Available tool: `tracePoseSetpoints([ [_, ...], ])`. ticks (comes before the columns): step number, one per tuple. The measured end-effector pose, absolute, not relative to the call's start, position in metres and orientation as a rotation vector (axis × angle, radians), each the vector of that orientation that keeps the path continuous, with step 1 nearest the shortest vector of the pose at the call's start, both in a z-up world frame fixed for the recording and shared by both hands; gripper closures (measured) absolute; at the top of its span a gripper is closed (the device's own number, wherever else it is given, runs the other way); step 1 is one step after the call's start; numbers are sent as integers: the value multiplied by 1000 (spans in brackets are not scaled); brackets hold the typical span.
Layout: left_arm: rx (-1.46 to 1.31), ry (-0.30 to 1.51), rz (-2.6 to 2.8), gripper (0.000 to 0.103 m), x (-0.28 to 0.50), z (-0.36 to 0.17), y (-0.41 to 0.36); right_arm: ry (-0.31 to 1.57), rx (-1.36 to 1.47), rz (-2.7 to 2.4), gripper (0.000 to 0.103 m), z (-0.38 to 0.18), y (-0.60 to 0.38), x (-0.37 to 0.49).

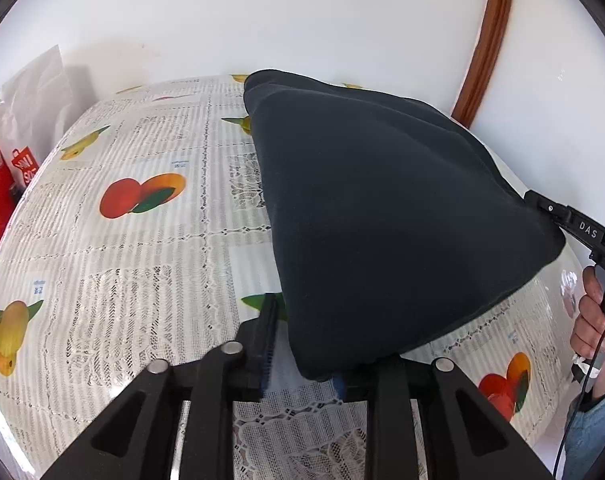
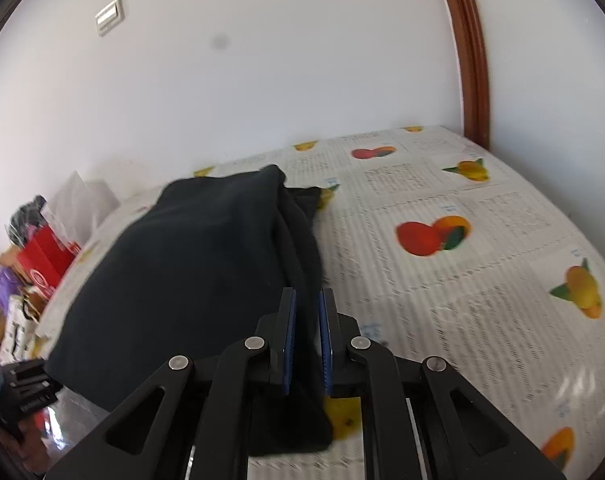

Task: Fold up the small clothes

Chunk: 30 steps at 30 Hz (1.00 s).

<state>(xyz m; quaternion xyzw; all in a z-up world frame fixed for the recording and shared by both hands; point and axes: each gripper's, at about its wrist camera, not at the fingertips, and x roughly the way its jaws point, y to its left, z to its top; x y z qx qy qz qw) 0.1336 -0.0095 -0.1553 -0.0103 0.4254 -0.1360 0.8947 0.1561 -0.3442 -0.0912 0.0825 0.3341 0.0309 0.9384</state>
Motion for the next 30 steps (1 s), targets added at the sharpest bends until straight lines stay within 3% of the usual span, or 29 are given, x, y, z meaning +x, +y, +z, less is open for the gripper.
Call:
tracePoseSetpoints([
  [1, -12, 884, -298, 71, 133, -155, -10, 693, 162, 57, 90, -92, -348, 154],
  [4, -10, 888, -344, 31, 132, -155, -11, 730, 192, 89, 84, -91, -361, 147],
  [7, -9, 890, -369, 30, 137, -158, -24, 735, 251, 133, 64, -88, -367, 145],
  [20, 64, 888, -293, 26, 151, -167, -43, 790, 309, 210, 63, -102, -331, 211],
  [21, 60, 890, -292, 26, 151, -167, -42, 812, 303, 208, 65, -104, -330, 214],
  [23, 53, 891, -293, 26, 149, -168, -41, 791, 295, 223, 95, -100, -331, 210],
  [30, 52, 890, -293, 26, 149, -168, -39, 726, 381, 229, 97, -100, -361, 187],
])
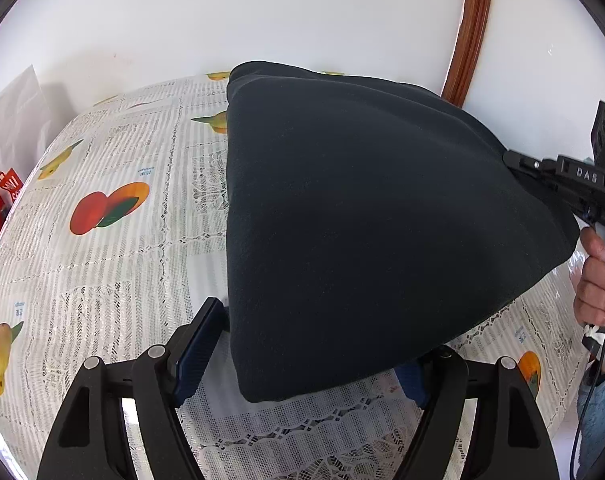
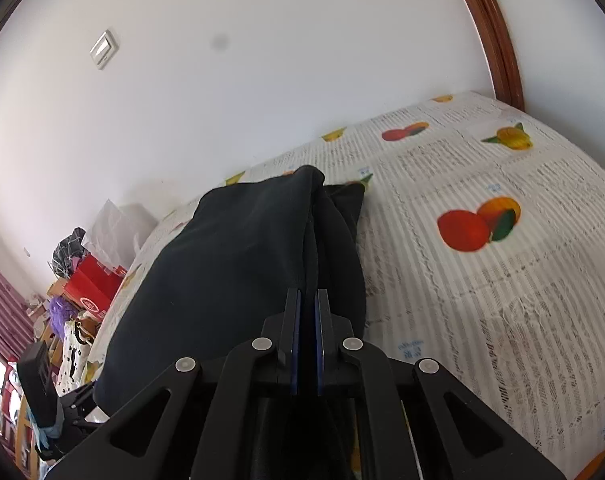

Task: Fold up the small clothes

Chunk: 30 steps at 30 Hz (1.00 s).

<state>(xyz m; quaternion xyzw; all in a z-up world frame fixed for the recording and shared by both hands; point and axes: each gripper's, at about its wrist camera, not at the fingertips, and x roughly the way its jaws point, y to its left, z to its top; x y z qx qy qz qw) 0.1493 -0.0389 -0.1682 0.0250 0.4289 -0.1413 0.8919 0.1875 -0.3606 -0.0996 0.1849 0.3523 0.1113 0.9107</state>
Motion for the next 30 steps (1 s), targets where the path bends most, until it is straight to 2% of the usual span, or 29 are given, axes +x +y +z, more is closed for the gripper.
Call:
tracePoseSetpoints([
  [3, 52, 890, -293, 26, 149, -168, -39, 770, 396, 190, 94, -106, -366, 183],
  [4, 52, 890, -293, 26, 150, -168, -39, 771, 407, 180, 90, -104, -369, 178],
  [9, 55, 890, -294, 26, 149, -168, -39, 767, 387, 140, 90, -102, -371, 146],
  [13, 49, 906, -332, 28, 139, -164, -32, 821, 217, 91, 90, -112, -359, 128],
  [20, -14, 867, -394, 30, 110, -136, -5, 734, 194, 71, 90, -74, -365, 107],
  [22, -39, 831, -402, 30, 108, -121, -2, 709, 182, 101, 87, -71, -356, 104],
  [24, -50, 811, -410, 30, 112, -111, -2, 702, 174, 143, 80, -78, -346, 103],
  [27, -20, 790, -359, 30, 127, -104, -2, 772, 129, 106, 79, -99, -338, 110],
  [30, 48, 789, -275, 30, 146, -113, 0, 787, 124, 110, 79, -96, -340, 109],
])
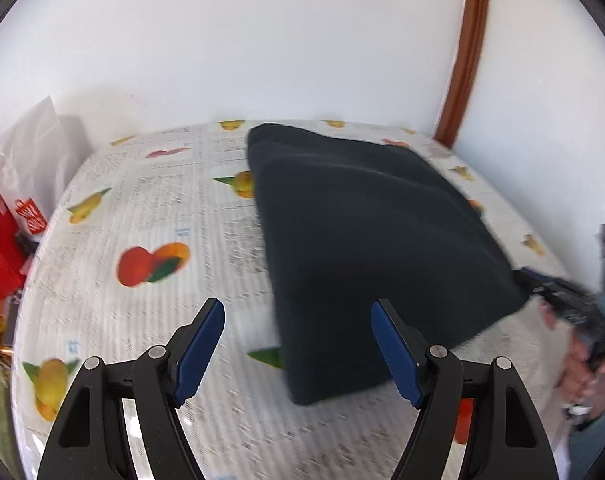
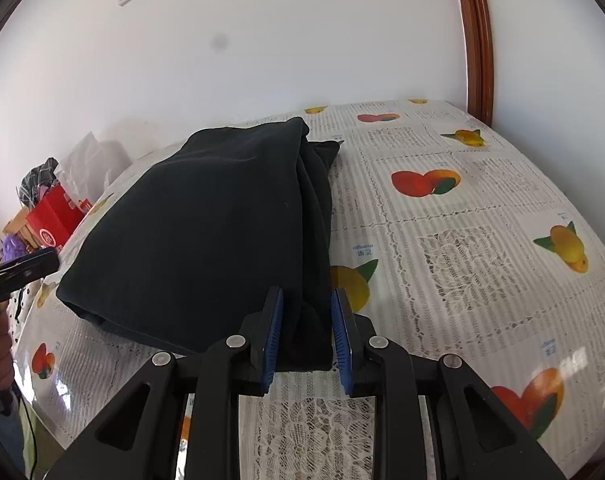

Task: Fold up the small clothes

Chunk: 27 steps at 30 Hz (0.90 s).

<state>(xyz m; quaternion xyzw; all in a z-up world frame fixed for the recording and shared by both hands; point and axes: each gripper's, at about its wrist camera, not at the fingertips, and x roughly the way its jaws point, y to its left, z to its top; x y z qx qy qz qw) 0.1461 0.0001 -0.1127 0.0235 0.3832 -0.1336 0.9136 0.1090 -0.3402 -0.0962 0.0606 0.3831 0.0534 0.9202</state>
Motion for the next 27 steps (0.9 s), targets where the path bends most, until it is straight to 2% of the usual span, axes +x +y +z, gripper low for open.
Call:
tracePoseSetpoints([
  [6, 38, 873, -254, 26, 165, -150, 4, 775, 67, 76, 72, -63, -347, 128],
  [14, 56, 857, -290, 26, 191, -124, 3, 831, 85, 105, 65, -49, -343, 227],
  [20, 4, 875, -309, 28, 221, -116, 2, 894, 207, 166, 59, -59, -336, 311],
  [25, -20, 908, -358, 26, 241, -126, -7, 976, 345, 115, 59, -91, -337, 370],
  [26, -19, 911, -358, 24, 243, -129, -8, 1003, 366, 109, 65, -98, -337, 378],
  [27, -20, 918, -360, 24, 245, -132, -9, 1041, 383, 113, 77, -104, -336, 387],
])
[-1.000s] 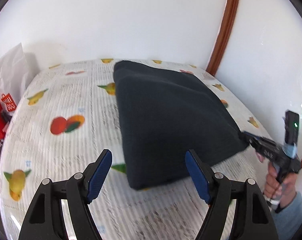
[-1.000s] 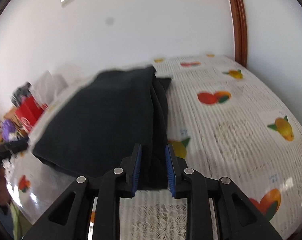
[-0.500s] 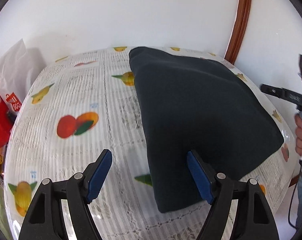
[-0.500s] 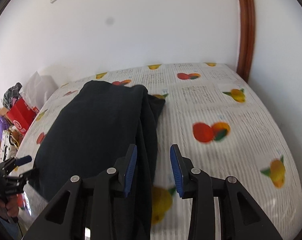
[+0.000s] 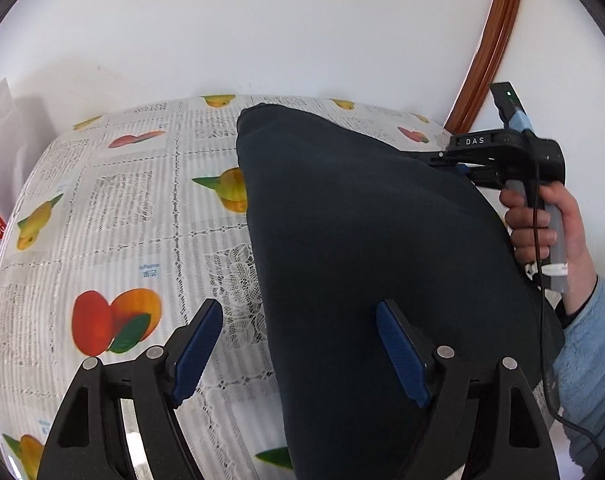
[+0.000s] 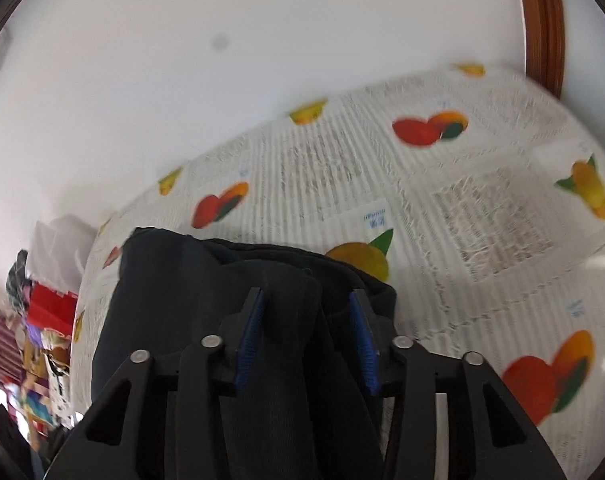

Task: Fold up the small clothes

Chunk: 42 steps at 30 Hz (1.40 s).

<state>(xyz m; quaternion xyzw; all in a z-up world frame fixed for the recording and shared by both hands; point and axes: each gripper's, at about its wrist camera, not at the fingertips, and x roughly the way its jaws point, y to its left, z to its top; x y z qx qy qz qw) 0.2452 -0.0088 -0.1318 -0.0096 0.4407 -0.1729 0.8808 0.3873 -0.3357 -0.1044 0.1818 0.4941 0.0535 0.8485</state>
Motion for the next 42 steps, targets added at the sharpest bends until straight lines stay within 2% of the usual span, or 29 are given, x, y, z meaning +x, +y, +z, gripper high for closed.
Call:
tracePoseSetpoints([
  [1, -24, 927, -360, 23, 247, -135, -9, 1056, 383, 143, 92, -105, -333, 391],
  [5, -43, 927, -371, 23, 246, -139, -7, 772, 429, 222, 94, -60, -352, 354],
  [7, -33, 919, -372, 23, 244, -139, -9, 761, 450, 196, 94, -63, -359, 349],
  [11, -29, 927, -360, 23, 244, -137, -10, 980, 352, 66, 88, -101, -353, 376],
  [13, -23, 921, -349, 23, 238, -135, -8, 957, 365, 57, 86, -93, -357, 364],
  [15, -12, 918, -350, 23, 229, -133, -7, 919, 361, 63, 79, -78, -363, 343],
  [17, -6, 914, -354, 24, 220, -132, -4, 904, 346, 88, 66, -68, -363, 319],
  [25, 20, 912, -382, 24, 182, -134, -9, 899, 229, 185, 64, -74, -343, 250],
  [26, 29, 922, -370, 24, 182, -138, -11, 906, 205, 181, 69, -80, -336, 254],
  [27, 41, 933, -352, 24, 181, -141, -13, 923, 186, 188, 81, -85, -333, 256],
  [28, 49, 937, -339, 22, 182, -144, -14, 957, 177, 203, 98, -89, -331, 261],
  [33, 95, 932, -308, 22, 172, -141, -14, 885, 349, 273, 99, -63, -363, 253],
  [38, 135, 921, -284, 22, 163, -136, -14, 997, 206, 162, 95, -95, -347, 265],
  [42, 136, 911, -284, 22, 154, -133, -8, 905, 209, 110, 90, -69, -355, 228],
])
